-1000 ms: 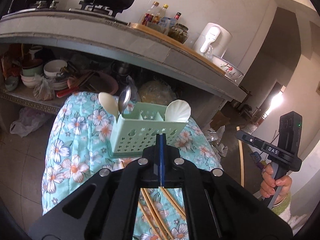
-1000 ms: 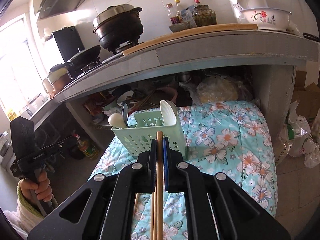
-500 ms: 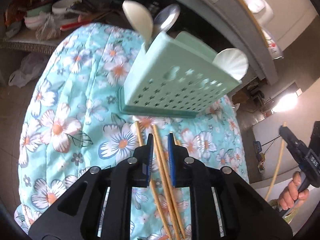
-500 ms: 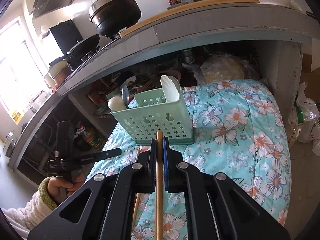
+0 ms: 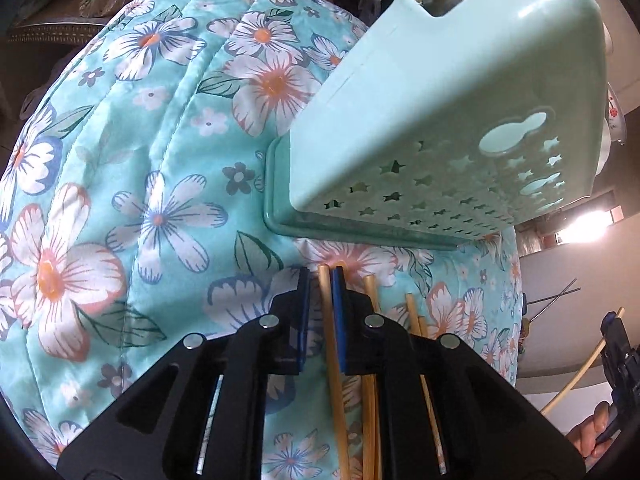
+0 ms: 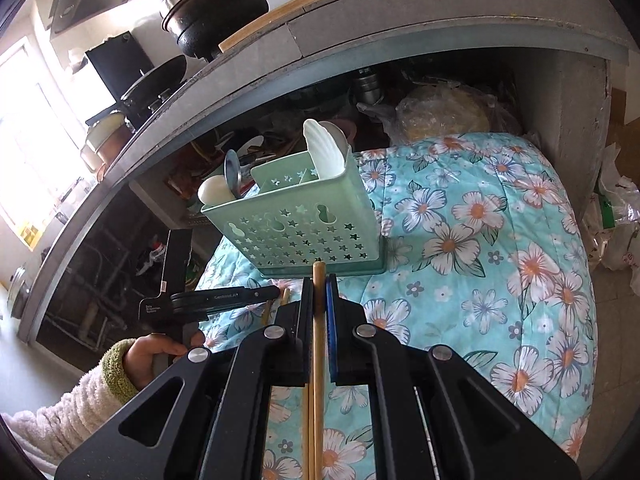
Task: Organize utensils
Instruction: 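Lift both held chopsticks up toward the mint-green holder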
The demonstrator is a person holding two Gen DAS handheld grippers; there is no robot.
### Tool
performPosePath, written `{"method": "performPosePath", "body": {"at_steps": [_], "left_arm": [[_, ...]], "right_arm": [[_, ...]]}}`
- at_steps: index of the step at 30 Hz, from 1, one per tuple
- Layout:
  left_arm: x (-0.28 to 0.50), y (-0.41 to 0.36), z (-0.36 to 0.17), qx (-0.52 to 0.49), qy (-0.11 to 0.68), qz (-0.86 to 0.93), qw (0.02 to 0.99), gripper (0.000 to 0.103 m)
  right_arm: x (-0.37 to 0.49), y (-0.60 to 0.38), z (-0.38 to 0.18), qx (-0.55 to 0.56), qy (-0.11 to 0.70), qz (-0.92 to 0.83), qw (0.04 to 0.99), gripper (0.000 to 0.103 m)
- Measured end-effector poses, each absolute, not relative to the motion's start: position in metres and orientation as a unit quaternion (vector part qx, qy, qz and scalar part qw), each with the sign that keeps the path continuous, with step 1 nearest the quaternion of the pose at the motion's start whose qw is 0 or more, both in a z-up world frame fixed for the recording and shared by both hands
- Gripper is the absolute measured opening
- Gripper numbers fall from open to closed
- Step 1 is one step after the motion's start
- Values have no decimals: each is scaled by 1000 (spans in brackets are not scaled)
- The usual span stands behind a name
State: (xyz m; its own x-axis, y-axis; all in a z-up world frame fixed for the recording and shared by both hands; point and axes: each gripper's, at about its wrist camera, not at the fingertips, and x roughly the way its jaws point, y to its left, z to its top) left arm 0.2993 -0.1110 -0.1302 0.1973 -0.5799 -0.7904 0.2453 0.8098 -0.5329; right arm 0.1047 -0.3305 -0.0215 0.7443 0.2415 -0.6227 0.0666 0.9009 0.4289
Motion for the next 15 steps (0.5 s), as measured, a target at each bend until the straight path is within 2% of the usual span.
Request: {"method": "performPosePath", "body": {"at_steps": [5,10,15], "left_arm": [[303,-113,-129,-137,575,-268,761,10],[302,-118,-128,-123,564,-265,772,5],[290,-110,-106,-131,542,-274,784,5]], "right_arm": [[106,-327,-22,216,356,50,908,6],[100,-326,-18,214,350,47,911,6],[88,-324,-5,204,335,48,919,6]]}}
